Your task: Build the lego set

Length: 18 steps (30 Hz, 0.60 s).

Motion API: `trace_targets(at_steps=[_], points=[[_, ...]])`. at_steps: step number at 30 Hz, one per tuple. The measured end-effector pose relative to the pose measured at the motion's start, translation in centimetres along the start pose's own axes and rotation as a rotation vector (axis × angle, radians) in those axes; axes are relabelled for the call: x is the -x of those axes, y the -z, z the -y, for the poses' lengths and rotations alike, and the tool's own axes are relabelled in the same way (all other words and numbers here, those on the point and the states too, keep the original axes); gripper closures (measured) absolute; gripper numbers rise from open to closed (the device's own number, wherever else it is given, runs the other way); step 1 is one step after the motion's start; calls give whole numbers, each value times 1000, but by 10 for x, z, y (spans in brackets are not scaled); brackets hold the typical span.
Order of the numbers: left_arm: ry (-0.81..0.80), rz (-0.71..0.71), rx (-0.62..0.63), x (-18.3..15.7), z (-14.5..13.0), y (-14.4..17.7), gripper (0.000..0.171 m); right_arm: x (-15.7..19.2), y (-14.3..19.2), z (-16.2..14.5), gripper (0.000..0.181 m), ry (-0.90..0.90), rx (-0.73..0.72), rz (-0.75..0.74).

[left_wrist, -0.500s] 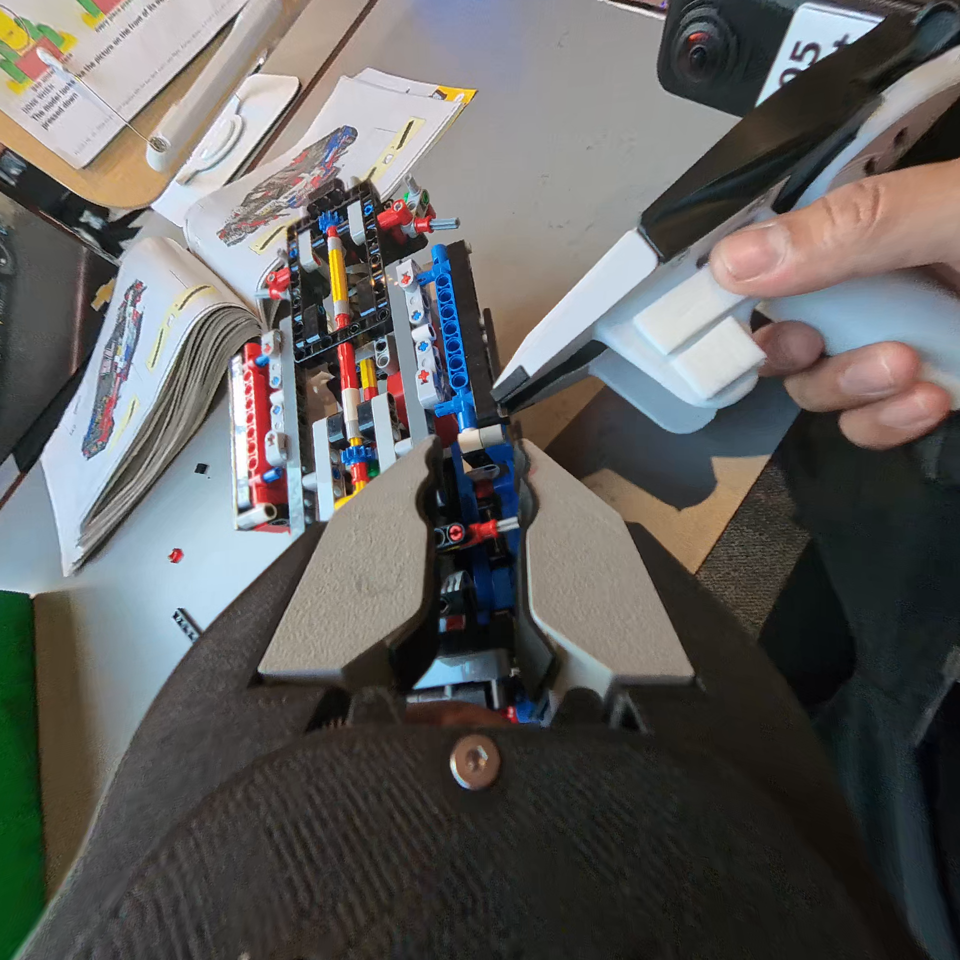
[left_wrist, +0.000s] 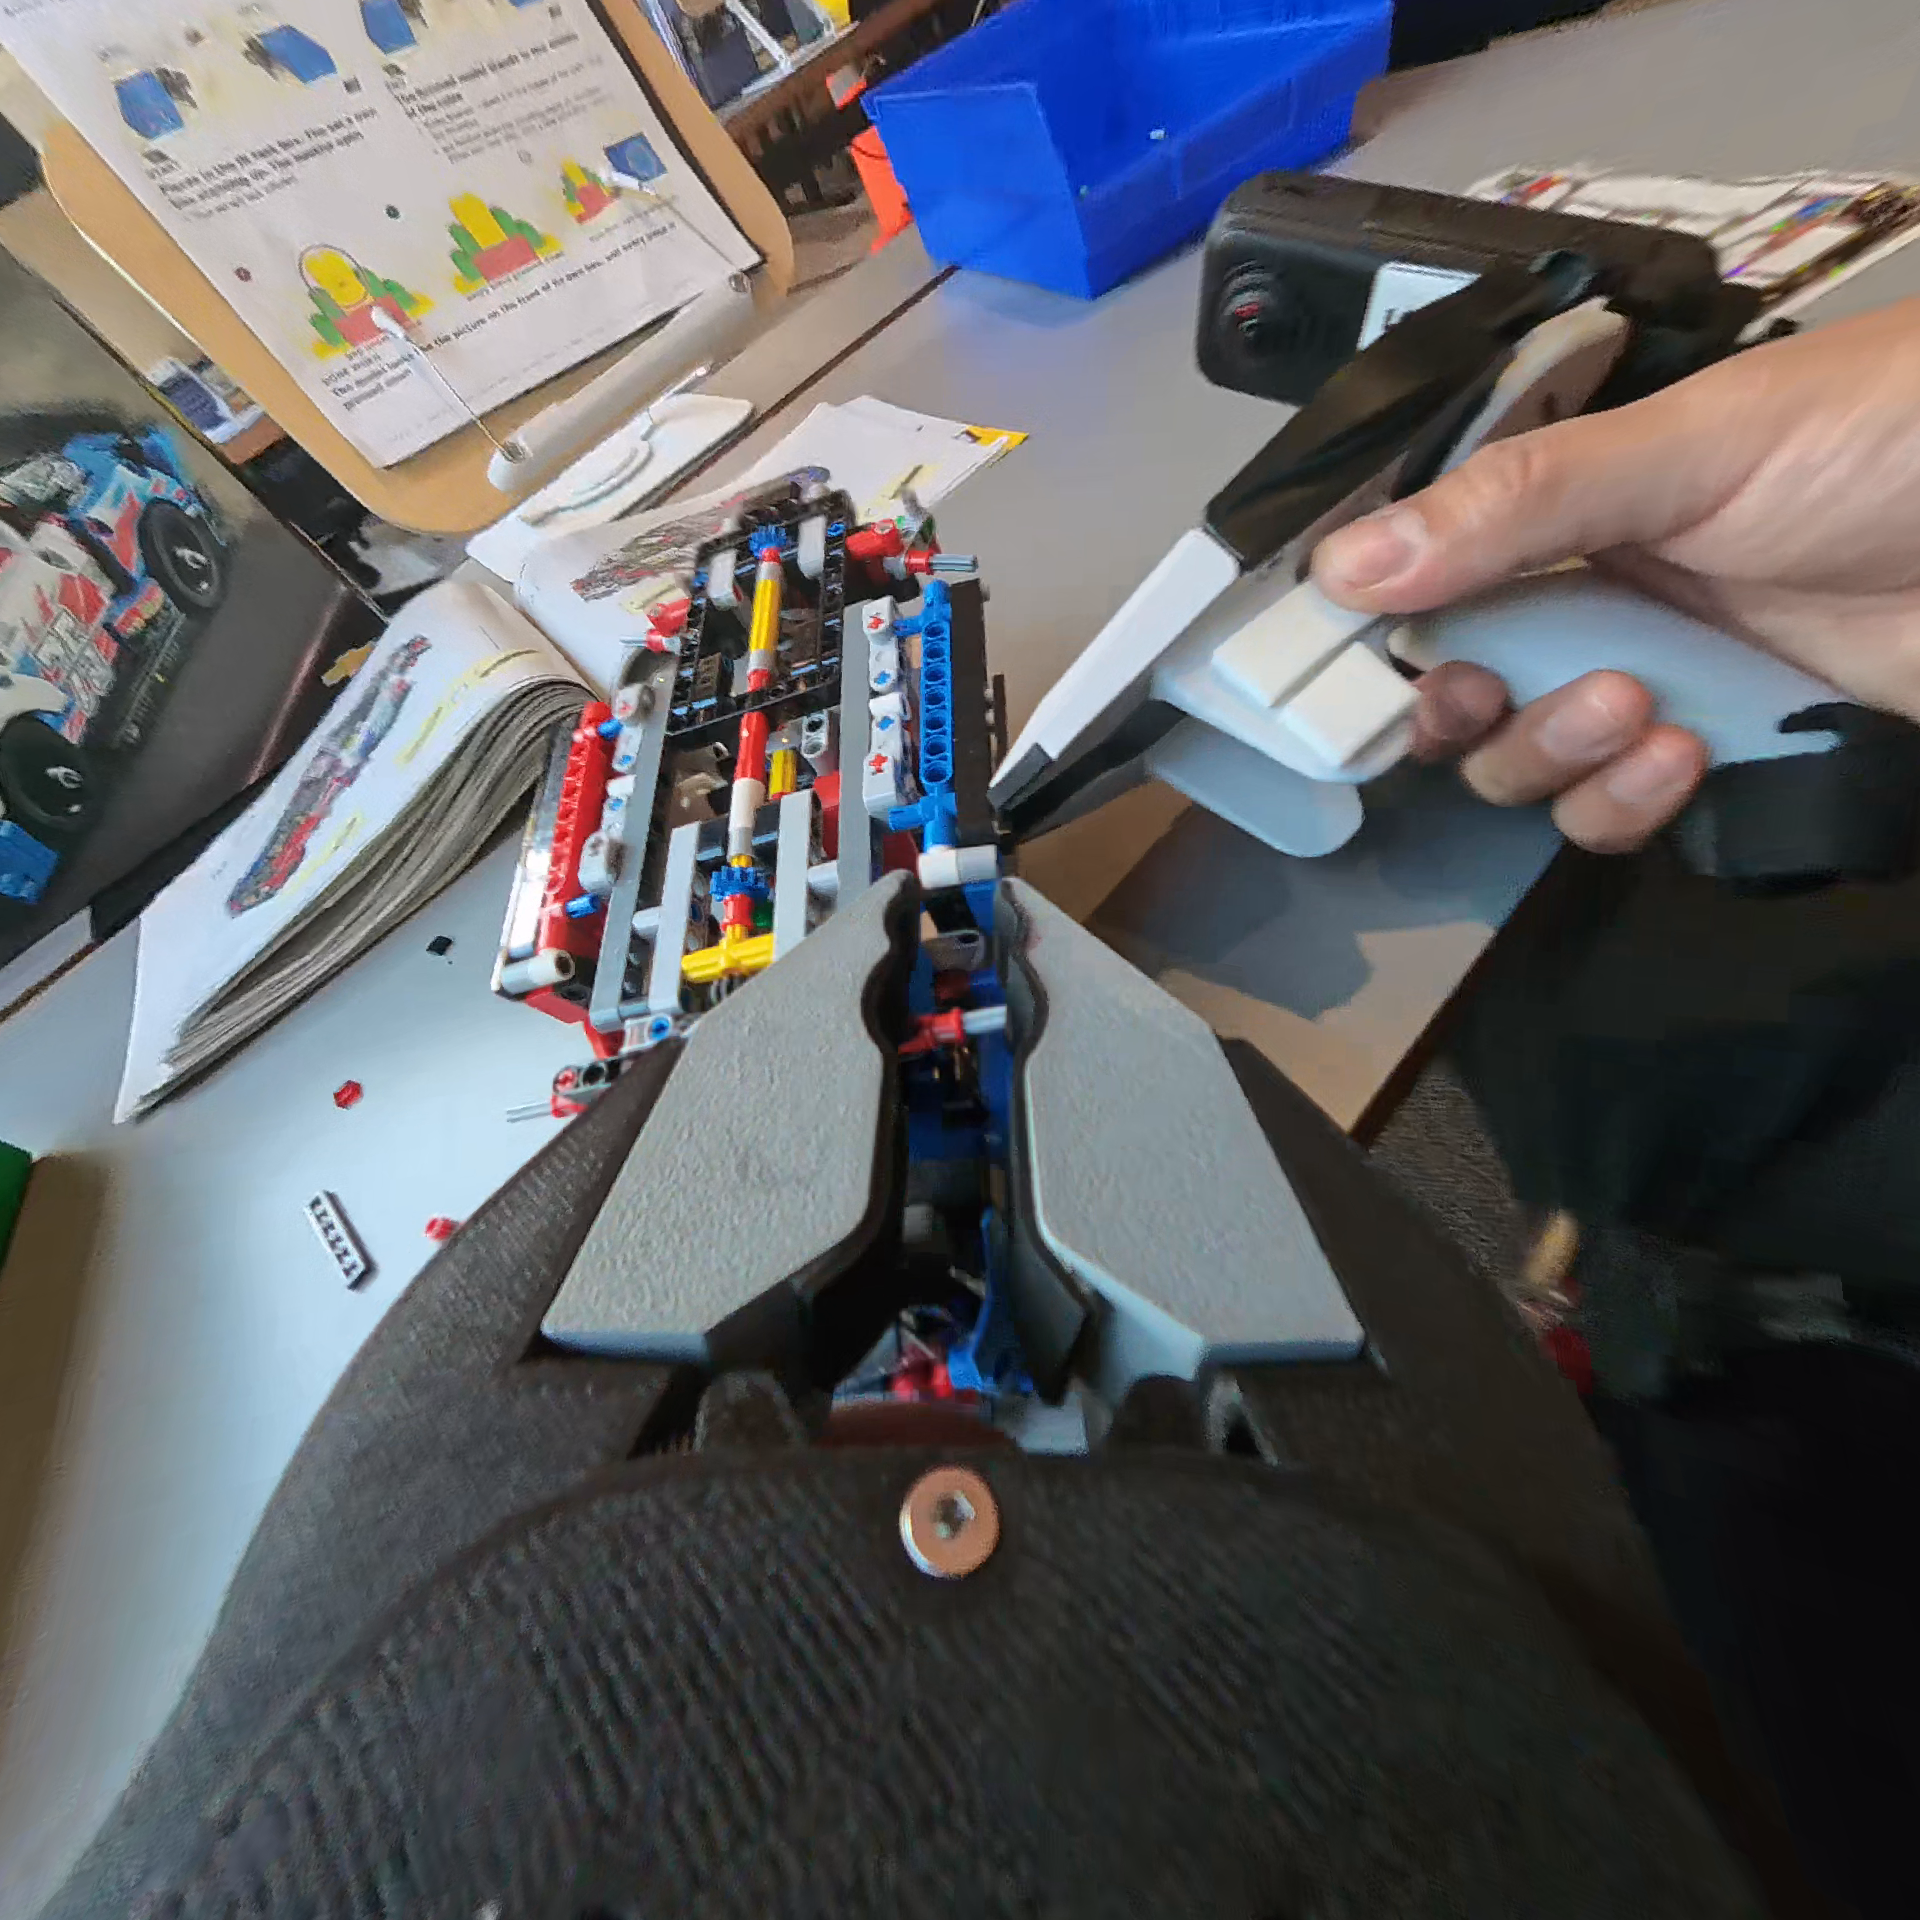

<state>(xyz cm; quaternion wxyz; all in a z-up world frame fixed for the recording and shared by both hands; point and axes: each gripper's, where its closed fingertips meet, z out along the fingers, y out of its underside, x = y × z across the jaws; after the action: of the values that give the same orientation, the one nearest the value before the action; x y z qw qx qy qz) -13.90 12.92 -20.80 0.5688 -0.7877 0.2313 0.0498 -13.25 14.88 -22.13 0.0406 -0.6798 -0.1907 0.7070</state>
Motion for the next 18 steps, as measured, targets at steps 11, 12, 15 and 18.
trace_targets(at_steps=[11, 12, 15, 18], points=[[152, -91, 14, 11, -6, 5, 157, -1, -4, 2, 175, -7, 83, -14], [155, -91, 16, 12, -6, 6, 157, -1, -4, 2, 175, -6, 85, -15], [161, -83, 13, 12, -8, 10, 157, -1, -6, 0, 175, 7, 89, -17], [160, -57, 3, 14, -11, 13, 157, 0, -8, 0, 175, 9, 86, -10]])
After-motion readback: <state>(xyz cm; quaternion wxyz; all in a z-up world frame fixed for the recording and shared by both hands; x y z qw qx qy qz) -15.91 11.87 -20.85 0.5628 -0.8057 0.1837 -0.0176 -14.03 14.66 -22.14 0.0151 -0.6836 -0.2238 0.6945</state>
